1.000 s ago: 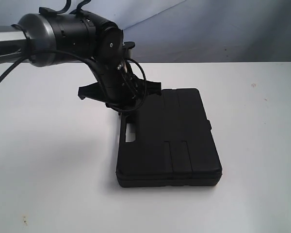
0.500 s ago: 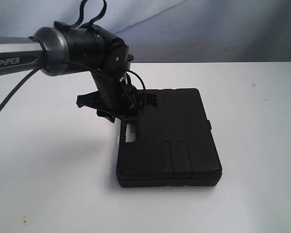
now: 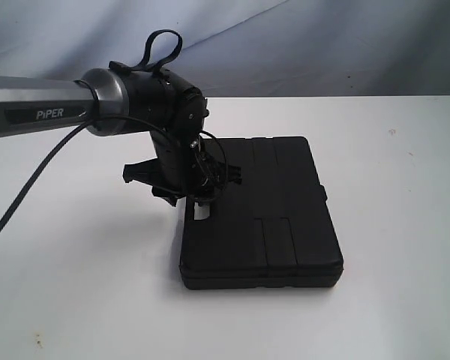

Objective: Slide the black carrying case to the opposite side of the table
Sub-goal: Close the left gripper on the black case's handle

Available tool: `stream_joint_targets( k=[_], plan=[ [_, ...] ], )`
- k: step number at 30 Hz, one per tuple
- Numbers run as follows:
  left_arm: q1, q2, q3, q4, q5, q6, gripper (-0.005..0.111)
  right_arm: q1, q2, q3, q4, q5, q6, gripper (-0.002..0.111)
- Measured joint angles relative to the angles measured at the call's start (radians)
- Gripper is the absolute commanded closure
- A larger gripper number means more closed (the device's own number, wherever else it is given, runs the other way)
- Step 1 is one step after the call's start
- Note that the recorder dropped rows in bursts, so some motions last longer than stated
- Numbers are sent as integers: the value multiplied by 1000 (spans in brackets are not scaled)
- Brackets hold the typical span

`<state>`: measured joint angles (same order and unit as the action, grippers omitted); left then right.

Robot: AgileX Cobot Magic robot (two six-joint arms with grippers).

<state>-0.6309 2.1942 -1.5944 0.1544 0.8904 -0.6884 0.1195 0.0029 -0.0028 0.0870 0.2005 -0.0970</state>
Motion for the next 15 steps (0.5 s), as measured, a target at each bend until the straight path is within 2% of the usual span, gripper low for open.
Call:
stream_joint_targets(
  k=[15],
  plan=[
    [0, 2, 0, 1, -7, 0, 63, 0, 0, 0, 0, 0, 0, 108]
  ],
)
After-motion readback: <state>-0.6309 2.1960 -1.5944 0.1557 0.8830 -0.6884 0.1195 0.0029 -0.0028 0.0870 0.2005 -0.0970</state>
